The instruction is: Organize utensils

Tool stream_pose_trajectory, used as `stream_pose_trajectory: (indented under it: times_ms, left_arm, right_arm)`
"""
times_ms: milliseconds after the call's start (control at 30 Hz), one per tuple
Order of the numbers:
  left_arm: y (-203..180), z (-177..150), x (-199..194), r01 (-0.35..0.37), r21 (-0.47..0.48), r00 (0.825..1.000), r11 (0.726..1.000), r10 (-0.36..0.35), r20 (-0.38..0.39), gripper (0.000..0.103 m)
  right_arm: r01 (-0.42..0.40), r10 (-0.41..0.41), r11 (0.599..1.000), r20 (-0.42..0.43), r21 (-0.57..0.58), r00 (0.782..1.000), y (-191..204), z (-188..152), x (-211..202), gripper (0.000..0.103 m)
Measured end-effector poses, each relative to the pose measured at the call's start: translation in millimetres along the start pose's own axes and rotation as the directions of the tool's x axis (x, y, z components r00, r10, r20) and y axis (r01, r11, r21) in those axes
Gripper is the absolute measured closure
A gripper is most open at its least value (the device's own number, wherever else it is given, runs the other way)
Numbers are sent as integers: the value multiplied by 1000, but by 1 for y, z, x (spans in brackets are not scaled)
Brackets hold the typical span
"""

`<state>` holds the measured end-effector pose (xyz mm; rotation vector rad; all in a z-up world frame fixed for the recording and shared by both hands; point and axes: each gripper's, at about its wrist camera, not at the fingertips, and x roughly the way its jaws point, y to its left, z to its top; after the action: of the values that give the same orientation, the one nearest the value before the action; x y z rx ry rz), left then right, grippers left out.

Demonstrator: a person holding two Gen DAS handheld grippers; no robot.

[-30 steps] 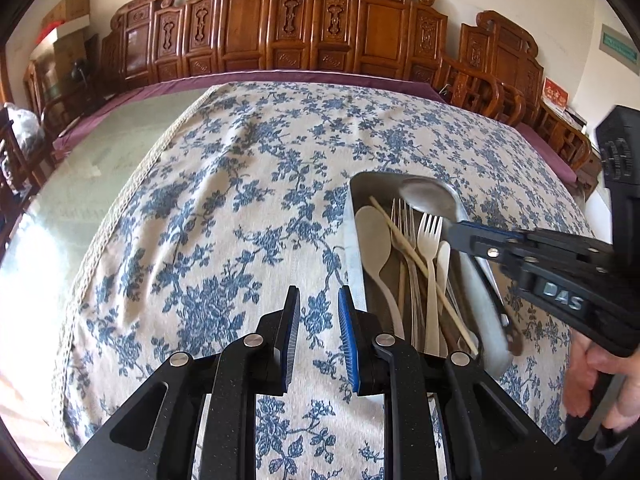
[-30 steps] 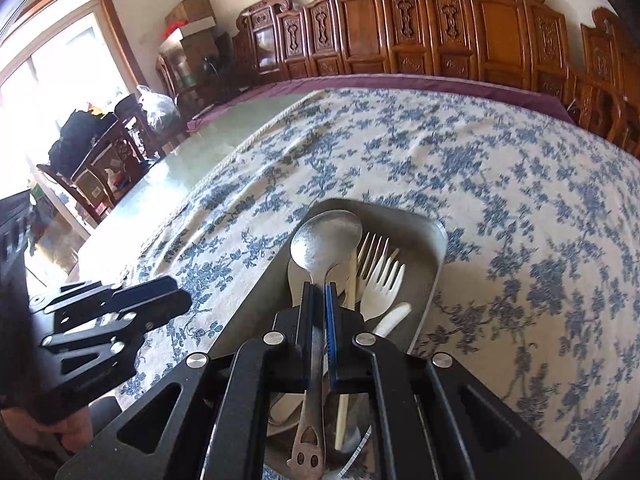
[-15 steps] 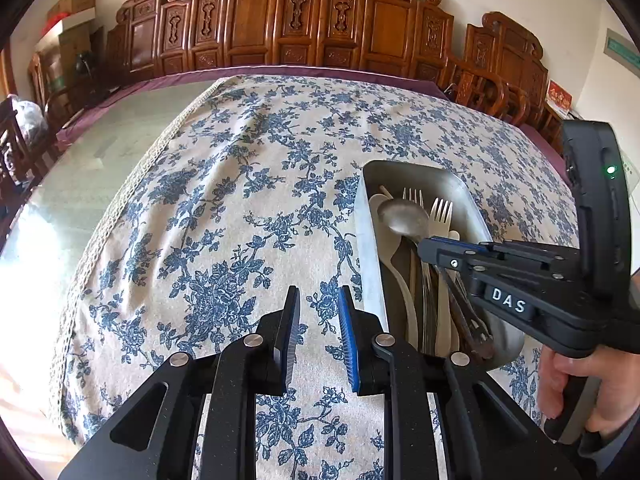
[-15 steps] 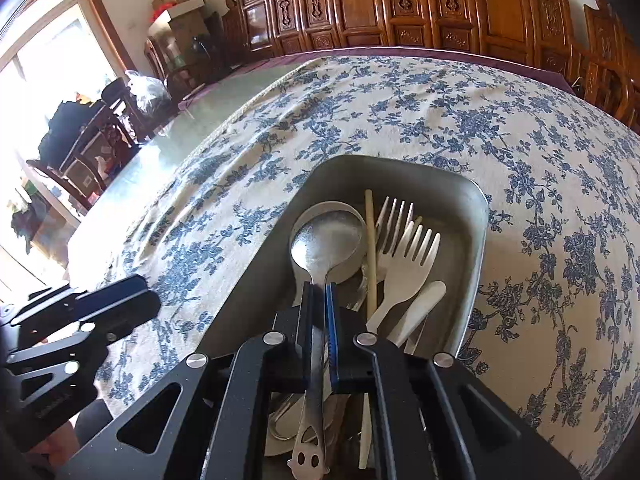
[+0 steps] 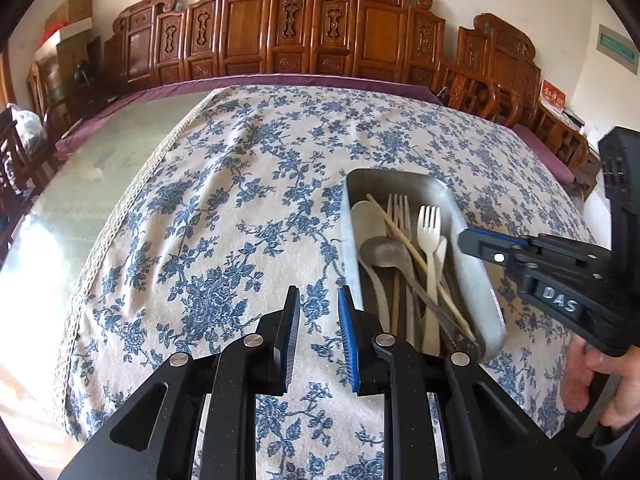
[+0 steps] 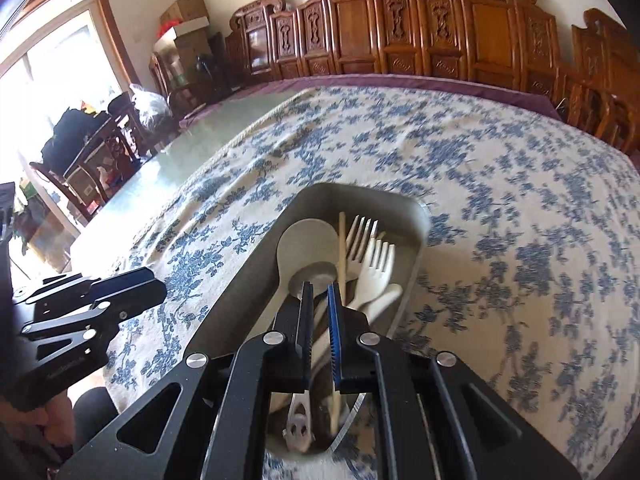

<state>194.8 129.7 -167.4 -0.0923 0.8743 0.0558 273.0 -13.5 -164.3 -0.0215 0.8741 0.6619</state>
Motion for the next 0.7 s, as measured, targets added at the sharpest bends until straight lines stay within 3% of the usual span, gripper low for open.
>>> stream_pose_trajectory:
  times_ms: [33,100,233,300,333,400,500,567,700]
  left_arm:
    - [-1,0,-2,1,2,1000,1000,-1,4,85]
    - [-5,0,-5,2,6,1000,1000,-2,8,84]
    - [-15,2,-14,-1,24,1000,1000,0,19,76]
    - [-19,2,-18,2,29,1000,1000,-3,20,70]
    - [-22,2,-21,5,33,1000,999,-5,19,68]
    - [-29,2,-27,7,44,1000,999,-8,26,58]
    - [-38,2,-36,12,57,999,998,-14,38,41]
    - [-46,1,-44,11,60,999,998,-14,51,24]
    - [-60,-1,-48,13,76,999,997,-17,42,15]
  right_arm:
    - [10,-10,1000,9,4,1000,-2,-1,-7,92]
    - [22,-22,1000,26,12,999,-5,-3,-18,78]
    - [48,-49,999,62,13,997,-10,-6,-43,69]
    - [73,-75,997,84,25,994,-13,-9,-56,50]
    - [81,-83,996,93,30,992,-15,-10,-61,45]
    - [100,-105,994,117,42,988,-20,-15,-77,29]
    - [131,-138,990,144,59,980,-26,-21,-97,14]
    - [148,-157,987,161,66,974,-29,-26,-111,8]
    - [172,-185,981,182,84,966,-32,-38,-143,3]
